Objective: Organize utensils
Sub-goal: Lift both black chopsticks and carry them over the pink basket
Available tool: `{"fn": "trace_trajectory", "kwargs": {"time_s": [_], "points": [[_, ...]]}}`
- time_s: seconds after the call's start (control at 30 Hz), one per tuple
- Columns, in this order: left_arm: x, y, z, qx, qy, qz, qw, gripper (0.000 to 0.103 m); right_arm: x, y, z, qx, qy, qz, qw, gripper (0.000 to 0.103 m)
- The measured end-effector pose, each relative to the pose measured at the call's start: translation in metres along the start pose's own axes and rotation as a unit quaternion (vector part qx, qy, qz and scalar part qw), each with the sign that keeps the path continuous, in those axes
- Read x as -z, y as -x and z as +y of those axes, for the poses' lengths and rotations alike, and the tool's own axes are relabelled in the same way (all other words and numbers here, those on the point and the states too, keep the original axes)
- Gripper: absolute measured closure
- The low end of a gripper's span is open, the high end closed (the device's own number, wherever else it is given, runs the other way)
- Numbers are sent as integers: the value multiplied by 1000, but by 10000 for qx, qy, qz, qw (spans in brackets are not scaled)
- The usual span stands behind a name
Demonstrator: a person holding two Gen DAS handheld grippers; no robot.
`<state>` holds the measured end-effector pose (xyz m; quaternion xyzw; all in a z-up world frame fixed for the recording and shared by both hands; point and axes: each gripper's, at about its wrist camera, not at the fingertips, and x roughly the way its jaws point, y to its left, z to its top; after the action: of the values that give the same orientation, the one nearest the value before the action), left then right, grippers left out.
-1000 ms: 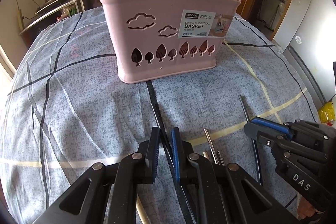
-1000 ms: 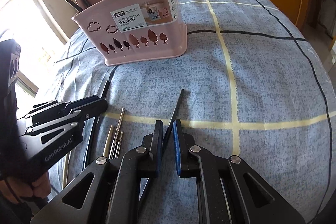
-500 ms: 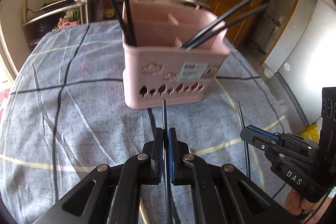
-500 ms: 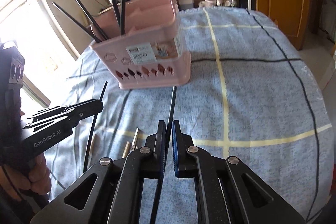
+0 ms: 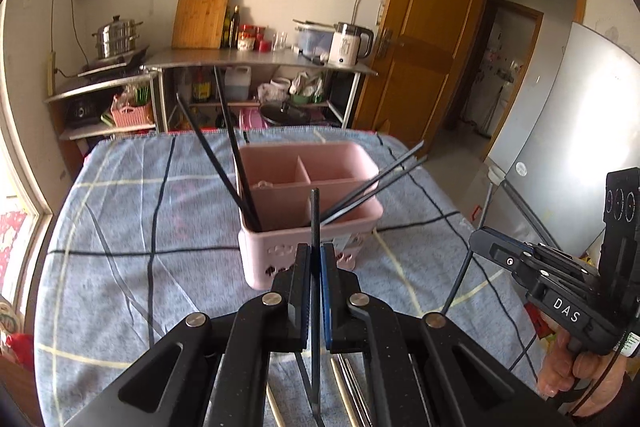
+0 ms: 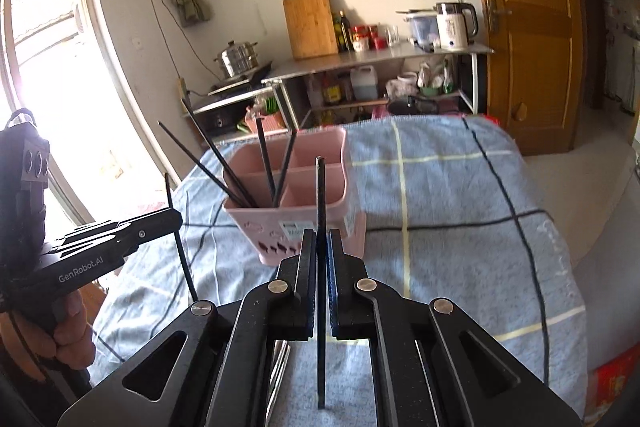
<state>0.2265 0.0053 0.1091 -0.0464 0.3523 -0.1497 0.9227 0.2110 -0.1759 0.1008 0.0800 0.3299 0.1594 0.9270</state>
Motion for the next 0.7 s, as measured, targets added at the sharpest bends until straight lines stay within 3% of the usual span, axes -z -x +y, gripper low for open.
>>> {"fn": "trace_trajectory", "kwargs": {"time_s": [0.17,0.7], "points": [[-10,18,1,5,-7,-222,9998,99,-9,15,-2,4,-9,-241,9997,98],[3,31,8,53,117,-141,9998,99,-4,31,-3,2,3,-235,9997,98]]}}
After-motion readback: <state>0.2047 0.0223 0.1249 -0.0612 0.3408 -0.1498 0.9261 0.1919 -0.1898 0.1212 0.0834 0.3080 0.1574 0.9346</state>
